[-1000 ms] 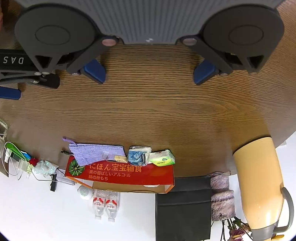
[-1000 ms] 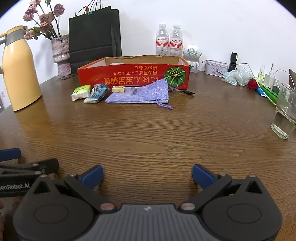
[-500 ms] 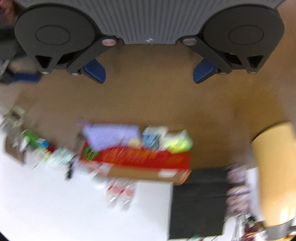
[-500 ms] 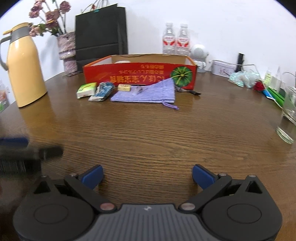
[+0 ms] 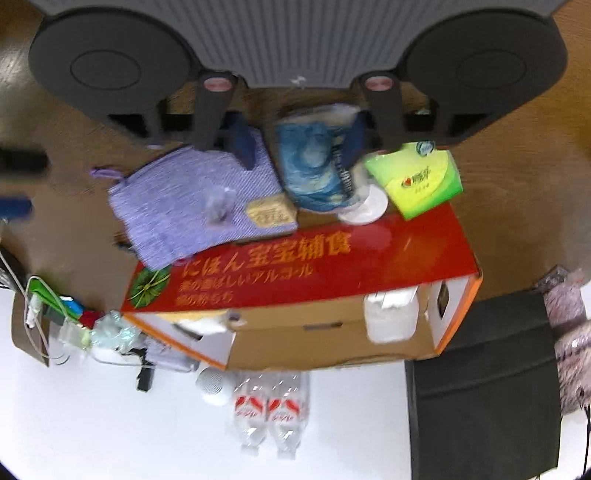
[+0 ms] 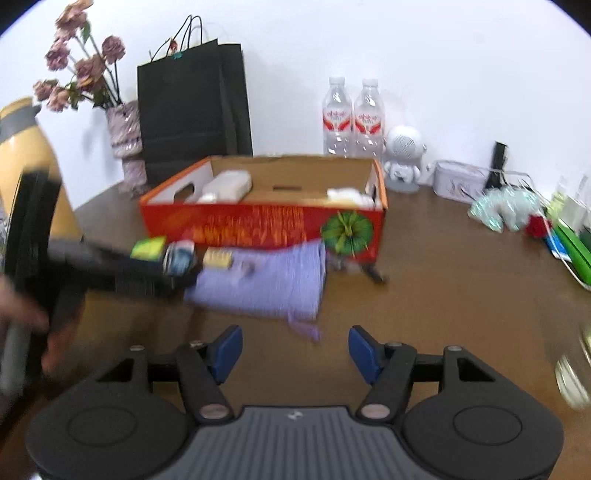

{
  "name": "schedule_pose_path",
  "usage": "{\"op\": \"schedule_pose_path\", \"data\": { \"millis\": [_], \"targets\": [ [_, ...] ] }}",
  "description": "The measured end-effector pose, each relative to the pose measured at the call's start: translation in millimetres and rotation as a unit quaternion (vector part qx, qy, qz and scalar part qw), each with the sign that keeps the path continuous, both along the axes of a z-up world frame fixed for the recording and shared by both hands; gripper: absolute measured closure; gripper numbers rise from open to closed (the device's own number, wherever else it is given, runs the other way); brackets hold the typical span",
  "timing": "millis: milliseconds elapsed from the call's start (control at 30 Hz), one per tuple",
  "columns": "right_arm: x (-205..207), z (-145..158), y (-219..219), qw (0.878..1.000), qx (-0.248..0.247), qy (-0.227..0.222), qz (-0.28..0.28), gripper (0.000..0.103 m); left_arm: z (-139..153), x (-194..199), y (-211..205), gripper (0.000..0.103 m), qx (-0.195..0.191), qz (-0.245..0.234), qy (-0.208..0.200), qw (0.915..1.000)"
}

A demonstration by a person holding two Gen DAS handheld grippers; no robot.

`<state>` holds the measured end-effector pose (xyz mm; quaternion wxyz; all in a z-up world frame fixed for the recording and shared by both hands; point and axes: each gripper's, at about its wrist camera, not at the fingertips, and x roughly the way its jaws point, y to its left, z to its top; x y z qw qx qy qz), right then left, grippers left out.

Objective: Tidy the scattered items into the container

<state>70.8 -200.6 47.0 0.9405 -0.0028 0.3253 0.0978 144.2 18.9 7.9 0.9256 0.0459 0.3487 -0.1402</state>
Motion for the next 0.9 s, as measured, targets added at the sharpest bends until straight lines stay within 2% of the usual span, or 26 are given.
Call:
{"op": "schedule_pose_path", "data": {
  "millis": [67, 100, 133, 267, 400, 500, 533, 567, 667, 800, 900],
  "targets": [
    [23.3, 1.0, 10.1, 1.0, 0.002, -0.001, 0.015, 0.041, 2.5, -3.5, 4.6, 0.087, 0.0, -0.004, 0.002, 1.0],
    [36.6, -0.2, 17.2, 1.0, 0.002, -0.001, 0.027, 0.041, 5.6, -6.0, 8.0, 0.098, -0.013, -0.007, 0.003, 0.9999],
    [49.9, -3.0, 24.3, 0.999, 0.003, 0.003, 0.037, 0.041, 8.8, -8.9, 11.6, 0.102, -0.026, -0.005, 0.001, 0.9996],
    [98.0, -21.8, 58.1, 0.998, -0.003, 0.035, 0.056, 0.057, 19.1, -15.7, 25.5, 0.102, -0.051, 0.021, -0.019, 0.9983],
    [121.1, -43.3, 78.8, 0.997, -0.011, 0.054, 0.048, 0.063, 20.7, -8.7, 43.9, 0.102, -0.081, 0.048, -0.016, 0.9955],
    [117.2, -49.8, 83.6, 0.998, -0.032, 0.026, 0.049, 0.064, 20.7, -3.5, 52.3, 0.102, -0.09, 0.068, -0.013, 0.9935],
    [116.3, -50.6, 81.4, 0.998, -0.024, 0.024, 0.047, 0.068, 21.8, -3.3, 53.4, 0.102, -0.095, 0.068, -0.015, 0.993],
    [115.9, -51.2, 79.6, 0.999, -0.02, 0.021, 0.043, 0.079, 23.1, -4.1, 54.3, 0.102, -0.1, 0.065, -0.017, 0.9927],
    [116.7, -49.9, 72.9, 0.999, -0.004, 0.022, 0.034, 0.09, 27.3, -7.8, 53.1, 0.102, -0.108, 0.054, -0.026, 0.9924],
    [111.1, -47.0, 74.2, 0.999, -0.012, 0.025, 0.036, 0.092, 33.3, -13.0, 49.0, 0.102, -0.113, 0.045, -0.033, 0.992],
    [92.0, -44.8, 74.5, 0.999, -0.021, 0.03, 0.032, 0.092, 37.2, -19.9, 46.3, 0.102, -0.123, 0.036, -0.039, 0.991]
  ]
}}
